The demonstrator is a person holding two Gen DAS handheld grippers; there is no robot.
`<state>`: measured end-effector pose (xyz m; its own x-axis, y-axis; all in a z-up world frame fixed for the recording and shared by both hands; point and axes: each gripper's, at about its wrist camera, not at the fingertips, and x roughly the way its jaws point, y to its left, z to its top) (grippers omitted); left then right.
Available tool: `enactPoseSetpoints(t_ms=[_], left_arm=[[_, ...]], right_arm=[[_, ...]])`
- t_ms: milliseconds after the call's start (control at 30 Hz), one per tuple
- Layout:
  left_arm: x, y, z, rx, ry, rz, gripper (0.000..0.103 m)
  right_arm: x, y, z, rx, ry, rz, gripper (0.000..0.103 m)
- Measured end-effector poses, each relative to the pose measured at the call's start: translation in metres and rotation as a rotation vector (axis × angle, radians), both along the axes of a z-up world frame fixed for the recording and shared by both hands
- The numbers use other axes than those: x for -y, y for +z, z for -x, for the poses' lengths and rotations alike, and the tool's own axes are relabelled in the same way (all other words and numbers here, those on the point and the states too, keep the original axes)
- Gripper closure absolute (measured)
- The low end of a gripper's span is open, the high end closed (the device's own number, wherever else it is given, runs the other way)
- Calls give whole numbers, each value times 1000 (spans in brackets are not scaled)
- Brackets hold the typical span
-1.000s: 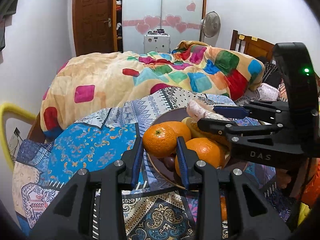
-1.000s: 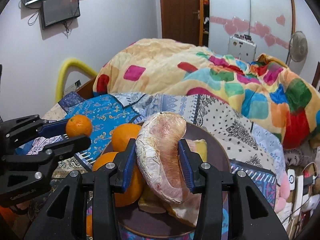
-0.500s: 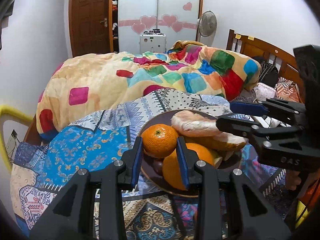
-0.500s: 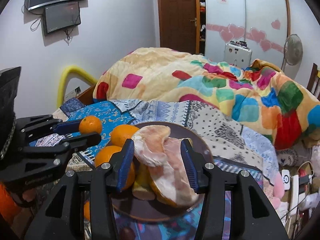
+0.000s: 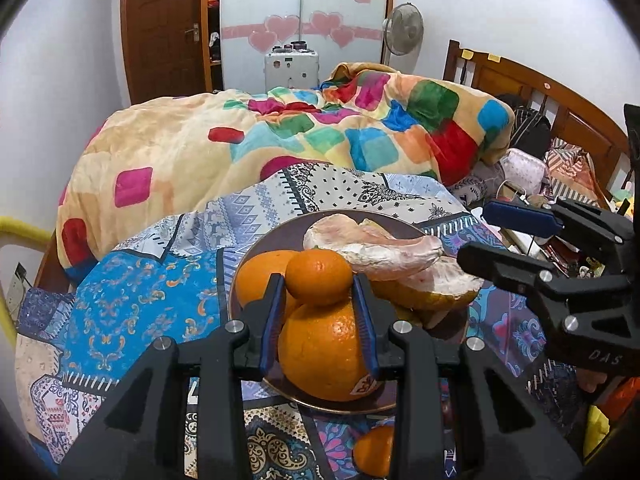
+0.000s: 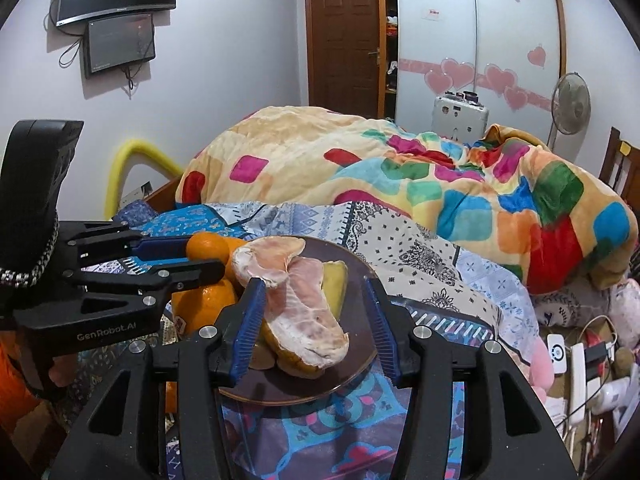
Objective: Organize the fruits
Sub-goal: 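Lower the pomelo segment onto the plate with the right tool while the left tool places the mandarin there, then move the right tool to the dark red fruit while the left tool moves to the last mandarin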
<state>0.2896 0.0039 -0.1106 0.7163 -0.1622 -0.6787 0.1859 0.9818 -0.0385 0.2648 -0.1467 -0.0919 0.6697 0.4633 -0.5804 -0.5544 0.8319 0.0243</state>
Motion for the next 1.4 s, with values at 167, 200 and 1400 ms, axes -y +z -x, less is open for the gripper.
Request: enactPoseSetpoints(t_ms=[167, 200, 1400], left_arm=[[2, -1, 0, 2, -2, -9, 66], [2, -1, 0, 2, -1, -9, 62], [-10, 0, 116, 5, 50, -3, 48]], right_arm=[[-1, -4, -1, -2, 0, 0, 56], [-1, -4, -1, -4, 1, -1, 56], [7, -10, 78, -32, 9, -7, 44]])
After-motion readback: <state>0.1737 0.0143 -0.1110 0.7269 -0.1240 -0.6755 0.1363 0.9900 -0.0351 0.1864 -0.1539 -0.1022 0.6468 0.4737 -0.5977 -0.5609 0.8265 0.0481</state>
